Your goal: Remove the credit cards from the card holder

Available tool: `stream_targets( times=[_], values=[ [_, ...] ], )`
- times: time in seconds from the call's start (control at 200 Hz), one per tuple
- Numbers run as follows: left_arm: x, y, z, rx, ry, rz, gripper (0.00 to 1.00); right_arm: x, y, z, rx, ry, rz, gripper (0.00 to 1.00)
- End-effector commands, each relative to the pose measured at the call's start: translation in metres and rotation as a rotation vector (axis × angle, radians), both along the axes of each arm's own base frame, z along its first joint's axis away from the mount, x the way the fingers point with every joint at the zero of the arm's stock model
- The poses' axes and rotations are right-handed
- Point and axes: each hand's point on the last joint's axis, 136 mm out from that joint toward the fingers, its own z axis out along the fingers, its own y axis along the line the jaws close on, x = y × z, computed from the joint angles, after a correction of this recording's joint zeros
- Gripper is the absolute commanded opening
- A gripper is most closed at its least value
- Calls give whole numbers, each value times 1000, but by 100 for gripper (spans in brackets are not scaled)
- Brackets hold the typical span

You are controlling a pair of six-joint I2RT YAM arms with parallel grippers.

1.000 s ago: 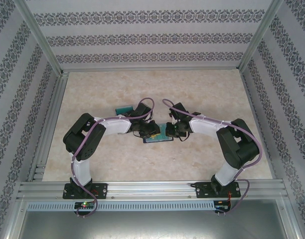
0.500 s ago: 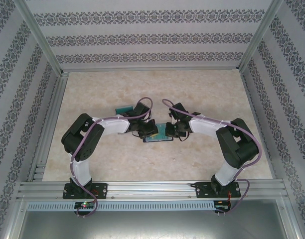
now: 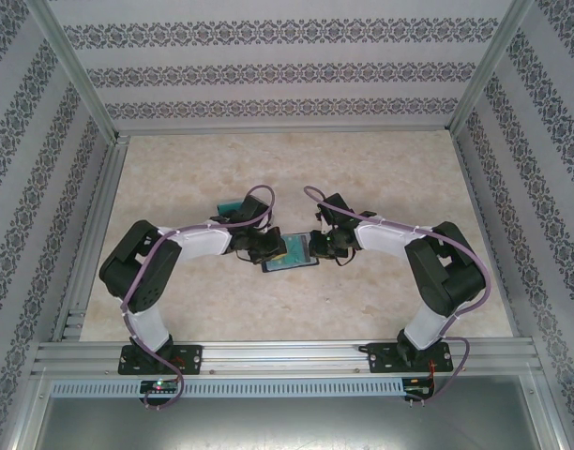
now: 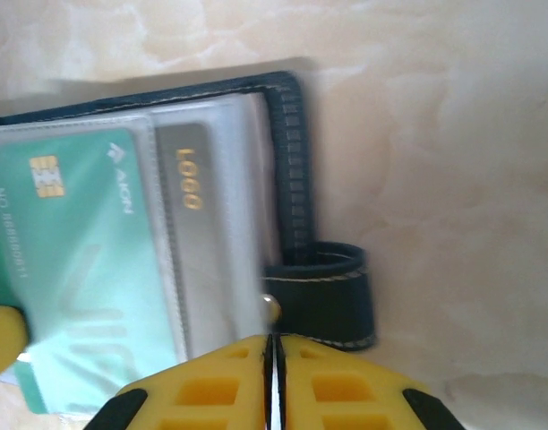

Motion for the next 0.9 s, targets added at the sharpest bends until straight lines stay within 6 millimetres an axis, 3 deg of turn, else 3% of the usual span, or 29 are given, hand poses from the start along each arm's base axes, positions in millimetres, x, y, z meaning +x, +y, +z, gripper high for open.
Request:
stream_targets(
  times=[0.0, 0.21, 0.435, 0.565, 0.894],
  values=[
    [-5, 23, -3, 61, 12, 22, 7, -2, -12, -8, -51, 27, -20, 14],
    [-4, 19, 0, 29, 1, 16, 11, -1, -10, -6, -45, 23, -19, 14],
    [0, 14, -4, 9, 3, 18, 17, 5, 0, 9, -19, -12, -5, 16],
    [-1, 12, -7, 6, 6, 6, 28, 7, 7, 18, -2, -33, 7, 17],
    [-1, 12, -8, 13, 2, -1, 24, 14, 27, 37, 49, -66, 40, 17]
  ],
)
